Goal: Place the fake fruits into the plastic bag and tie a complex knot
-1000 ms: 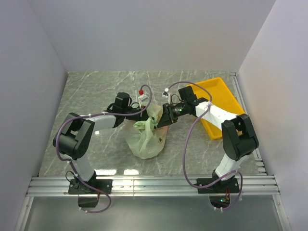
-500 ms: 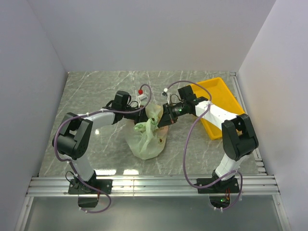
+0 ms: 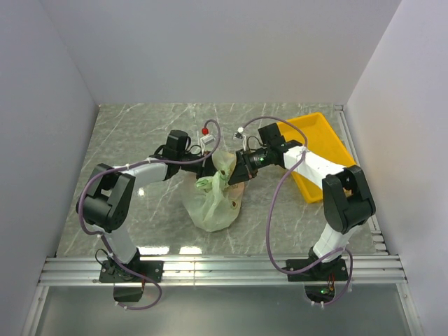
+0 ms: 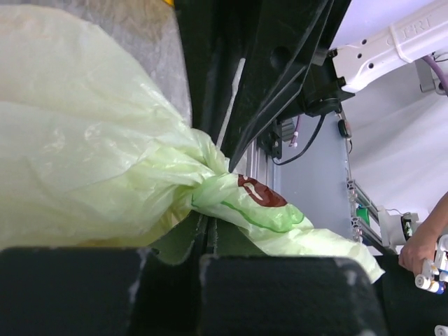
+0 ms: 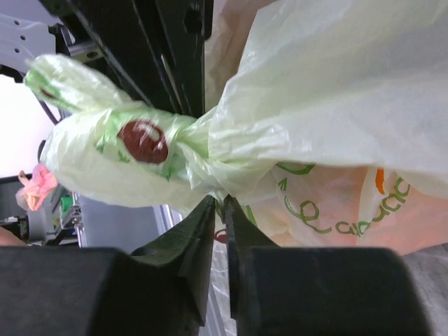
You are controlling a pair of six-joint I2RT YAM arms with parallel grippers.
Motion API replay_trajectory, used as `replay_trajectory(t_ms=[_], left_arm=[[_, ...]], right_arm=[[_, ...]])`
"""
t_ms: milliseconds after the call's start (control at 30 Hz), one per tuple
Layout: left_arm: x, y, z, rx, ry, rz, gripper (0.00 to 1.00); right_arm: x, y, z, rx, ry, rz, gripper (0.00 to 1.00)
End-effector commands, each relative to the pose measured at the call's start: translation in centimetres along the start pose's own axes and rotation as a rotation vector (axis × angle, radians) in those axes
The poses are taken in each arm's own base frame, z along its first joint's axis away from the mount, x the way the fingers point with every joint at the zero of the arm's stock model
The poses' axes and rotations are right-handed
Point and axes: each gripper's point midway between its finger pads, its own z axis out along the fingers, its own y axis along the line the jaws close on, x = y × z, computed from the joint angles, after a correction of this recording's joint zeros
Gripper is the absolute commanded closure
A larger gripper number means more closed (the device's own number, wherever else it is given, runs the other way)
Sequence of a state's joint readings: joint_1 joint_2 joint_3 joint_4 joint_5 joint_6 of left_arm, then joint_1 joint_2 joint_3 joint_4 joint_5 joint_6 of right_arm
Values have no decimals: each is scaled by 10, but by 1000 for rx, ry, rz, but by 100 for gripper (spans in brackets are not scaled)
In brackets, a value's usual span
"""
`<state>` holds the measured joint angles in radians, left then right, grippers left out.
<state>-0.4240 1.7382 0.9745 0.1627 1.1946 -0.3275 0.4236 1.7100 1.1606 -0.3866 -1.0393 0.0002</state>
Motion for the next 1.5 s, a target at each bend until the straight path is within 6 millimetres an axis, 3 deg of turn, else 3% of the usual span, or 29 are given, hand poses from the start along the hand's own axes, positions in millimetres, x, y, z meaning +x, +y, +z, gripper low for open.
replay_trajectory(t_ms=[0, 133, 400, 467, 533, 600, 733, 800, 833, 867, 900, 967, 1000, 1033, 1067, 1100, 1133, 1167, 1300, 1367, 1433, 1467], left_arm=[[-9, -17, 4, 67, -3, 75, 99], [-7, -16, 5, 73, -5, 76, 99], [-8, -17, 7, 89, -23, 68, 99], [-9, -18, 6, 92, -26, 73, 100], [-10, -18, 6, 84, -32, 73, 99], [-11, -13, 2, 53, -26, 61, 98], [-17, -6, -27, -63, -41, 63, 78], [-30, 0, -55, -129, -66, 133, 72], [-23, -7, -67, -139, -44, 92, 67], [-28, -2, -86, -184, -56, 113, 49], [-45, -2, -99, -227, -59, 223, 46], [-47, -2, -127, -274, -50, 200, 41], [-64, -12, -136, -283, -55, 251, 33], [-64, -11, -141, -309, -31, 243, 32], [-54, -19, -143, -299, 22, 262, 31], [-61, -32, -147, -289, 44, 319, 30], [-57, -39, -148, -268, 71, 350, 1], [-40, -50, -149, -231, 140, 390, 1], [-35, -56, -152, -261, 209, 445, 1], [-21, -61, -145, -272, 265, 469, 1], [-24, -63, -135, -313, 283, 572, 1], [-20, -69, -120, -317, 295, 561, 1]], right_arm=[[-21, 13, 6, -49, -30, -47, 77], [-23, 13, 9, -56, -29, -45, 69], [-19, 10, 18, -78, -9, -36, 65], [-19, 12, 18, -90, -5, -49, 74], [-20, 14, 17, -105, 1, -58, 97], [-18, 13, 16, -95, 13, -76, 100], [-21, 7, 4, -22, 34, -114, 100], [-22, 5, 0, 3, 44, -118, 100], [-22, 6, -2, 12, 57, -123, 100], [-21, 4, -3, 25, 64, -128, 100], [-20, 4, -4, 29, 66, -133, 100], [-19, 3, -6, 46, 66, -141, 100], [-17, 4, -6, 47, 66, -141, 100], [-17, 4, -7, 49, 64, -143, 100], [-17, 5, -8, 54, 61, -147, 100], [-16, 4, -8, 61, 63, -147, 100], [-16, 4, -8, 63, 62, -152, 100], [-17, 5, -9, 63, 62, -161, 100], [-20, 4, -11, 88, 56, -175, 100], [-22, 3, -11, 96, 50, -178, 100], [-21, 2, -11, 104, 53, -182, 100], [-21, 2, -11, 107, 54, -181, 100]])
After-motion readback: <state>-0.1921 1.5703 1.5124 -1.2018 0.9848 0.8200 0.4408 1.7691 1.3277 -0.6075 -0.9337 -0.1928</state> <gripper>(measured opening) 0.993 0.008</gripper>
